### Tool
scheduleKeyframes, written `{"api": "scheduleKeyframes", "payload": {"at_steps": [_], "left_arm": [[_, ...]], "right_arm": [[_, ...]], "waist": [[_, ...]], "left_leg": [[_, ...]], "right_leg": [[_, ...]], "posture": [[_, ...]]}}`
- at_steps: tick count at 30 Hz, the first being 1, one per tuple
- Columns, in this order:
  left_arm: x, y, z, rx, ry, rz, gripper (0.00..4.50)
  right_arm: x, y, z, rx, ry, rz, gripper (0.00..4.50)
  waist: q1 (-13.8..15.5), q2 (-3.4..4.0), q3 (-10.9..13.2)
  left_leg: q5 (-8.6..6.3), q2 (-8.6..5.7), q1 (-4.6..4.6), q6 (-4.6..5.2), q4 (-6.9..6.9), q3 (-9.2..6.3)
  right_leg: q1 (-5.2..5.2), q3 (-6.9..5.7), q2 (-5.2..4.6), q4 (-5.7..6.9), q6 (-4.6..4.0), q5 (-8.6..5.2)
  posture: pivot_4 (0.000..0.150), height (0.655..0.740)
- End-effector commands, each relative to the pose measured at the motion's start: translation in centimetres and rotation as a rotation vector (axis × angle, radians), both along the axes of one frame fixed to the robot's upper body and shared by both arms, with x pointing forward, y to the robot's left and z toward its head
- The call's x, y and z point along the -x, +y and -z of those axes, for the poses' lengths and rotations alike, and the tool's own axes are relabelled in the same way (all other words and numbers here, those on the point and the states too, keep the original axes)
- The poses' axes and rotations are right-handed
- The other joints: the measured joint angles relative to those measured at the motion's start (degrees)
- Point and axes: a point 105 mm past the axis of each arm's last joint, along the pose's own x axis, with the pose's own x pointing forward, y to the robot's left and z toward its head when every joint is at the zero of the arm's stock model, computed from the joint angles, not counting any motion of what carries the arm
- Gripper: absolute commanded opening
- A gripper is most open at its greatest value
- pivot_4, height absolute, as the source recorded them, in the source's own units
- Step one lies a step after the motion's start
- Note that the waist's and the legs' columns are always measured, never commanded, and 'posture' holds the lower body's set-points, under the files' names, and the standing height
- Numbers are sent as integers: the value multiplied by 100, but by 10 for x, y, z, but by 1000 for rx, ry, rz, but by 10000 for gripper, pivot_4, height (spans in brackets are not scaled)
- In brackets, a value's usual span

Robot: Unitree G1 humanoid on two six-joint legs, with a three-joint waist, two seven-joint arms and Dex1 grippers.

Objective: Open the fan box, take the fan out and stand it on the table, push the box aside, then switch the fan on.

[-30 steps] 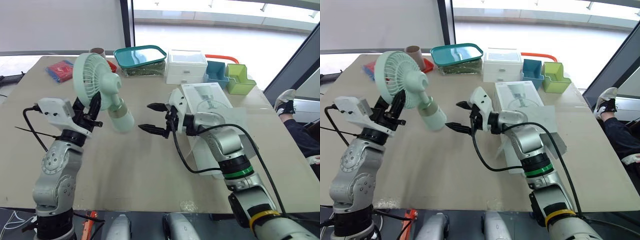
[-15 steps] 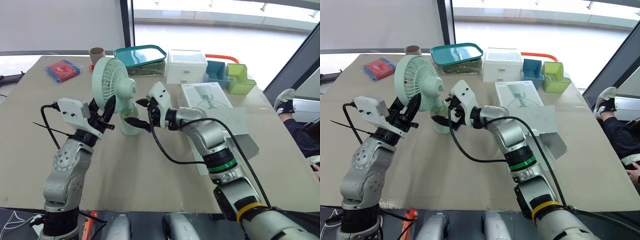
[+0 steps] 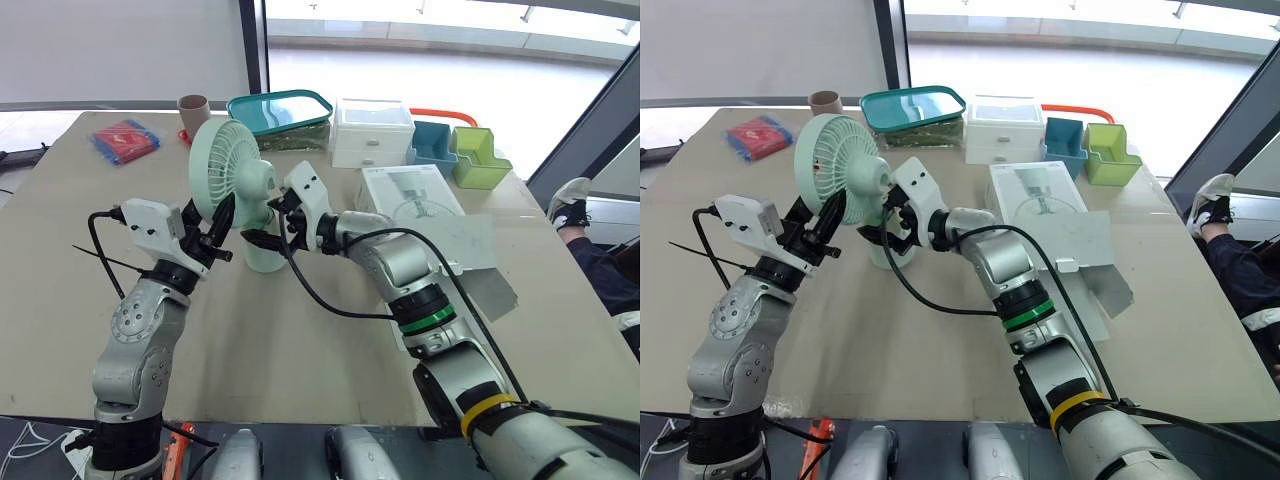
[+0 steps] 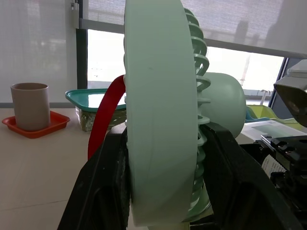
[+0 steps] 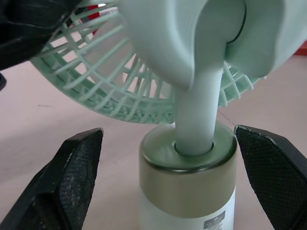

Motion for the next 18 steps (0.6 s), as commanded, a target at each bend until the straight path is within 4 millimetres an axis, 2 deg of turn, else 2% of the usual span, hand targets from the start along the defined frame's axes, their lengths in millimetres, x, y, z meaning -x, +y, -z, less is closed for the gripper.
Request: {"api": "scheduleKeyframes", "payload": {"at_steps": [1,2,4,5,6,11,16,18], "left_arm": [[10,-4,-27,-4,-130,14,15552],[11,-4,-27,-5,-130,15,15552],[11,-4,-26,-8,-129,15,15552],[11,-5,-26,-10,-129,15,15552],[11,-5,-26,-11,-128,15,15552],[10,-5,-27,-12,-131,15,15552],[10,-5,-27,-9,-130,18,15552],[9,-6,-27,-10,-130,19,15552]], "right_arm": [[0,5,-21,-43,-59,-9,38013],[-1,6,-22,-49,-59,-7,32047],[-2,6,-25,-58,-60,-5,24287],[-2,6,-25,-60,-60,-5,23106],[-2,6,-25,-60,-61,-6,19156],[-2,7,-24,-59,-63,-14,19156],[-2,7,-25,-60,-65,-11,5671],[-1,7,-25,-61,-66,-12,5671]], "waist": [[1,0,0],[1,0,0],[-1,0,0],[2,0,0],[2,0,0],[0,0,0],[2,0,0],[2,0,0]], "left_leg": [[0,0,0,0,0,0],[0,0,-1,0,0,-1],[0,0,-2,0,0,0],[0,1,-2,0,0,-1],[0,1,-2,0,-1,-2],[0,0,-6,0,-1,-2],[0,0,-6,0,-2,-2],[0,0,-7,0,-2,-1]], "right_leg": [[0,0,0,0,0,0],[0,0,0,0,0,0],[-1,0,0,0,0,0],[-1,0,0,0,0,0],[-1,-1,0,0,0,0],[-4,-1,0,-1,0,0],[-6,-2,0,0,0,0],[-6,-2,0,-1,0,0]], "posture": [[1500,7400],[1500,7400],[1500,7400],[1500,7400],[1500,7400],[1500,7400],[1500,7400],[1500,7400]]}}
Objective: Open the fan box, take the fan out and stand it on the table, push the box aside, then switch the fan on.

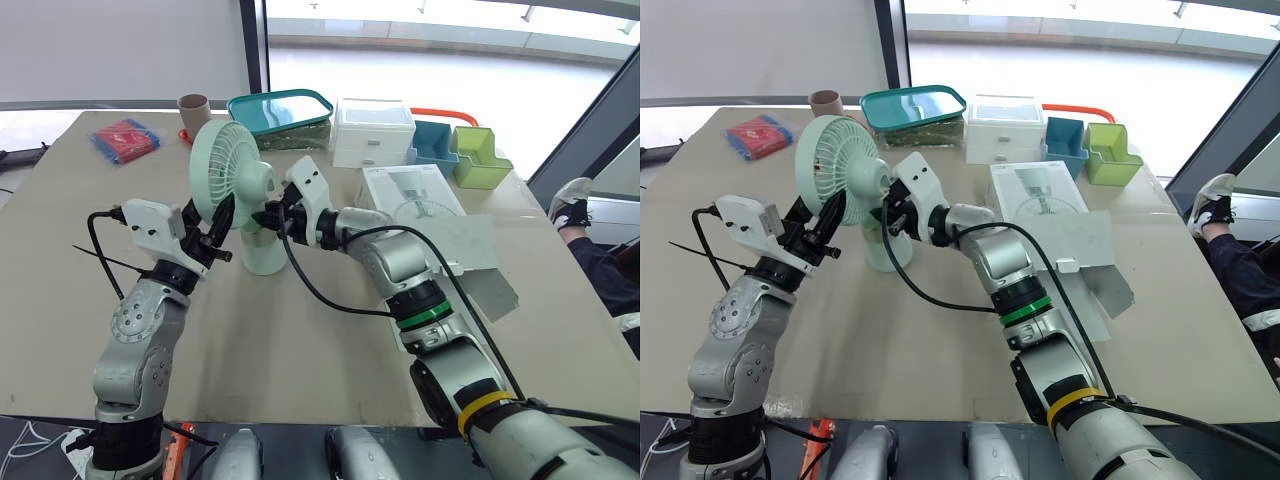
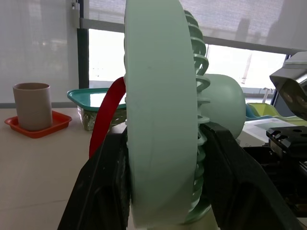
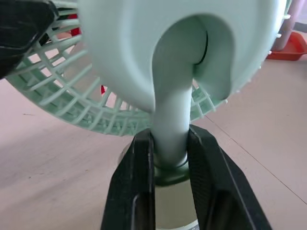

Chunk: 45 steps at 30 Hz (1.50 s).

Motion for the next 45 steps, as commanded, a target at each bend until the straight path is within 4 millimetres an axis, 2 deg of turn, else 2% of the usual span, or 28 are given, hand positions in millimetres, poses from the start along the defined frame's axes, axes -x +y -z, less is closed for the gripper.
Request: {"api": "scheduleKeyframes", "payload": {"at_steps": [1,6,7,16,17,20,21,22,25,26,31,37,40,45], "left_arm": [[10,-7,-27,2,-128,26,15552],[10,-6,-28,-2,-127,25,15552],[10,-6,-28,-2,-127,25,15552],[14,-9,-23,-4,-105,75,15552],[15,-10,-22,0,-99,96,25627],[17,-11,-23,-9,-105,110,28293],[17,-9,-22,-26,-105,92,33159],[17,-6,-21,-49,-110,79,36078],[22,5,-23,-55,-121,66,43865],[25,7,-25,-51,-126,76,44572],[37,20,-26,-73,-125,95,44572],[47,43,-45,-2,-143,107,44572],[51,66,-46,-4,-106,117,44572],[55,83,-24,-87,20,150,44572]], "right_arm": [[4,7,-21,-30,-61,-26,5671],[4,7,-22,-36,-62,-26,5671],[4,7,-23,-37,-63,-23,3704],[5,8,-27,-51,-88,-40,3685],[6,9,-28,-54,-90,-45,3684],[6,9,-29,-62,-88,-47,3684],[6,8,-30,-65,-88,-42,3684],[5,7,-31,-69,-87,-37,3684],[0,4,-32,-74,-83,-15,3684],[-1,2,-32,-74,-84,-9,3684],[-9,-4,-32,-71,-83,26,3684],[-12,-14,-41,-98,-90,36,3684],[-3,-23,-50,-117,-118,-8,3684],[21,-33,-65,-152,-168,-115,3684]], "waist": [[0,0,0],[0,0,0],[0,0,0],[0,0,0],[0,0,0],[0,0,0],[0,0,0],[0,0,0],[-4,0,0],[-6,0,0],[-12,1,1],[-4,2,1],[-4,2,1],[-7,4,2]], "left_leg": [[0,0,0,0,0,0],[0,0,0,0,0,-1],[0,0,0,0,0,0],[0,0,0,0,0,-1],[0,0,0,0,0,-1],[0,0,0,0,0,0],[0,0,0,0,0,0],[0,0,0,0,0,0],[0,0,-1,0,0,0],[0,1,-1,0,-1,0],[0,3,0,0,-3,2],[1,2,0,-1,-4,1],[1,4,-2,-1,-3,-1],[0,3,-6,-1,-8,-1]], "right_leg": [[0,0,0,0,0,0],[-1,0,0,0,0,0],[-1,0,0,0,0,0],[-1,0,0,0,0,0],[-1,0,0,0,0,0],[-1,0,0,0,0,0],[-1,0,0,0,0,0],[-1,0,0,0,0,0],[-2,0,1,0,0,0],[-2,0,1,0,0,0],[-5,0,2,0,-1,0],[-4,-1,1,0,-2,0],[-4,-3,1,0,-2,0],[-11,-5,1,-2,-3,-1]], "posture": [[1500,7400],[1500,7400],[1500,7400],[1500,7400],[1500,7400],[1500,7400],[1500,7400],[1500,7400],[1500,7400],[1500,7400],[1500,7400],[1500,7400],[1500,7400],[1500,7400]]}}
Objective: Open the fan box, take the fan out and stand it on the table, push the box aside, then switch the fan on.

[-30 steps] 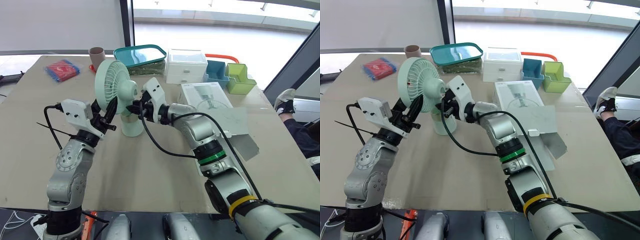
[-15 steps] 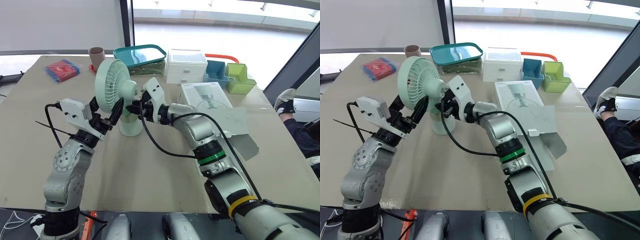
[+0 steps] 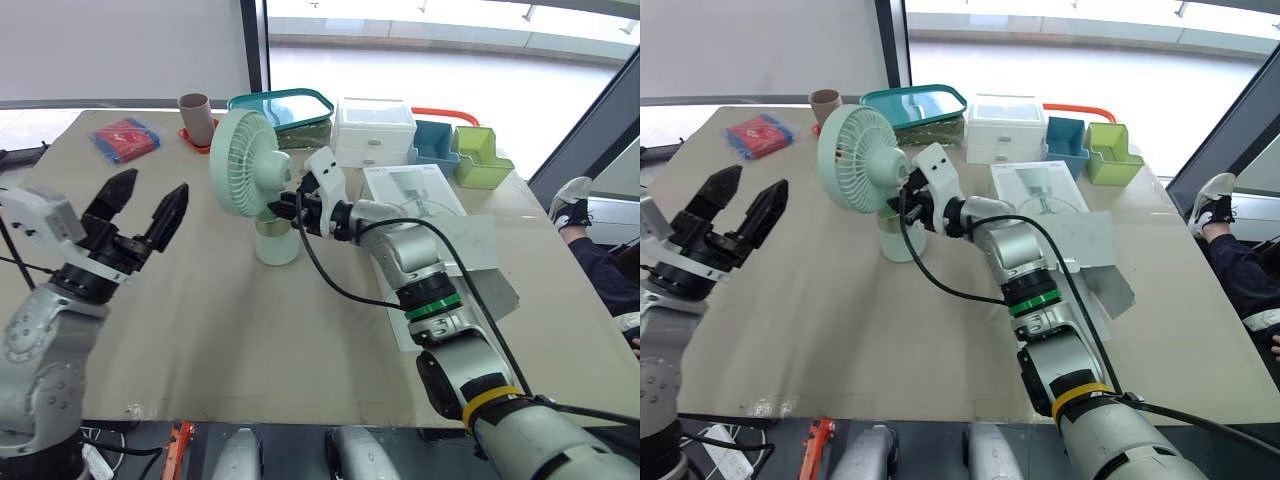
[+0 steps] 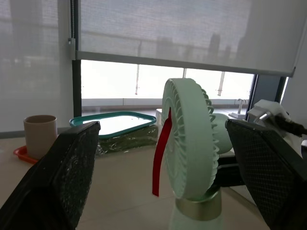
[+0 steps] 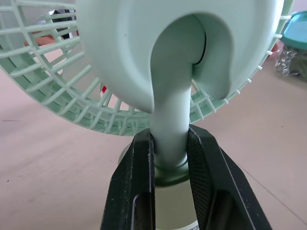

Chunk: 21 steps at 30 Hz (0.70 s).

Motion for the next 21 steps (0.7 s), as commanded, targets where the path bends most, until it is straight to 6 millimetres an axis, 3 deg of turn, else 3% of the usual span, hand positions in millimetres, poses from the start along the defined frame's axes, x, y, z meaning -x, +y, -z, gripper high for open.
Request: {"api": "scheduleKeyframes", "payload": {"at_steps": [1,6,12,13,14,16,17,21], "left_arm": [[9,19,18,-69,108,54,44572],[9,13,28,-90,148,124,44572],[9,8,39,-91,180,194,28165],[8,9,41,-87,183,193,22219],[7,10,45,-86,191,191,20935],[6,10,59,-85,233,207,11243],[6,9,65,-83,251,218,11243],[6,1,78,-108,295,262,689]], "right_arm": [[40,-5,-54,-124,-169,-183,3684],[63,-13,-46,-102,-177,-268,3684],[82,-24,-33,-56,-168,-330,3684],[84,-26,-30,-43,-161,-328,3684],[85,-28,-26,-30,-151,-323,3684],[87,-33,-17,-15,-125,-310,3684],[88,-34,-14,-11,-116,-306,3684],[90,-34,-6,2,-100,-294,3684]], "waist": [[-9,4,2],[-1,4,2],[2,4,2],[2,4,2],[-17,4,2],[-21,4,2],[-21,4,2],[-18,3,2]], "left_leg": [[0,0,0,0,-1,0],[4,7,-10,-6,-28,6],[7,5,-12,-12,-33,7],[7,4,-12,-12,-33,7],[7,4,-12,-13,-33,7],[9,10,-11,-16,-33,10],[9,11,-12,-16,-33,10],[10,12,-11,-17,-34,8]], "right_leg": [[-1,0,0,-1,0,0],[-30,-5,0,3,-7,-4],[-30,-7,-4,1,-9,-5],[-30,-7,-4,2,-9,-5],[-30,-7,-3,2,-9,-5],[-37,-7,0,4,-17,0],[-37,-7,1,4,-18,0],[-37,-9,3,5,-18,0]], "posture": [[1500,7400],[1500,7400],[1500,7400],[1500,7400],[1500,7400],[1500,7400],[1500,7400],[1500,7400]]}}
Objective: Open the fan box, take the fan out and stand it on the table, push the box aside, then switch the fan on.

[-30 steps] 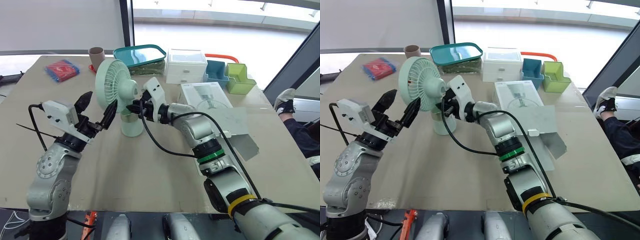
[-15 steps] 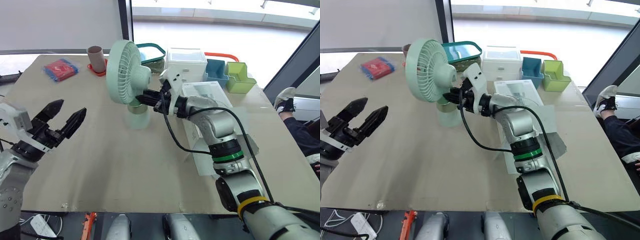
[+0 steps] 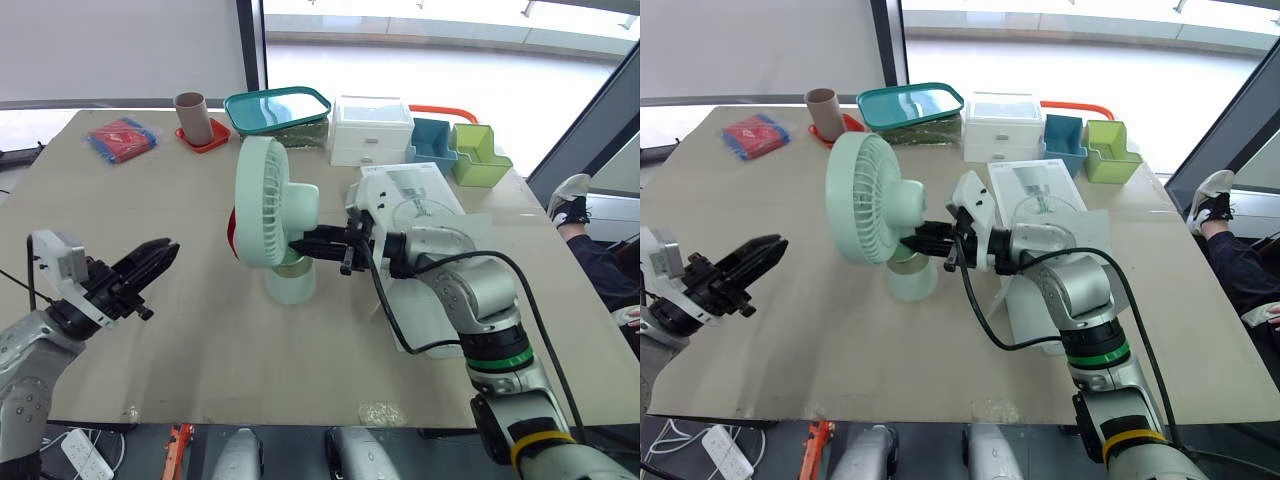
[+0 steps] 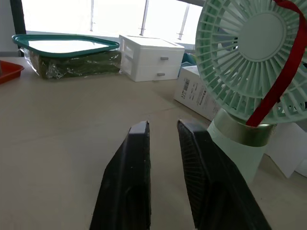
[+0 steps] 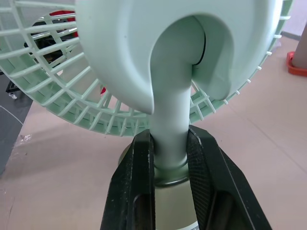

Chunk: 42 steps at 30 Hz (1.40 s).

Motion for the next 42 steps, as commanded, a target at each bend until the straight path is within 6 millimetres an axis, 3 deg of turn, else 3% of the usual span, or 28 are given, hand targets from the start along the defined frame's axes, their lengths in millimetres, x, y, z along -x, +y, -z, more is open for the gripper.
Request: {"api": "scheduleKeyframes", "payload": {"at_steps": [1,16,22,28,42], "left_arm": [[1,-13,34,-60,92,84,689],[-8,-47,57,-110,135,228,689],[-21,-67,80,-141,160,258,689],[-32,-79,91,-138,155,269,689],[-35,-95,99,-123,161,322,689]], "right_arm": [[16,-1,2,-1,-29,-9,3684],[17,1,22,-7,13,18,3684],[15,2,26,-1,10,40,3684],[14,3,27,5,5,43,3684],[13,2,29,14,-2,56,3684]], "waist": [[7,0,0],[15,-2,-1],[17,-3,-2],[13,-5,-4],[9,-5,-4]], "left_leg": [[0,0,0,0,0,0],[4,-3,0,-7,1,-1],[6,-2,6,-9,3,-2],[9,-2,9,-11,9,-3],[11,-3,15,-12,22,-2]], "right_leg": [[0,0,0,0,0,0],[2,0,-2,2,-1,1],[4,0,0,10,-3,2],[6,1,3,21,-6,4],[8,2,3,41,-5,4]], "posture": [[1500,7400],[1500,7400],[1500,7400],[1500,7400],[1500,7400]]}}
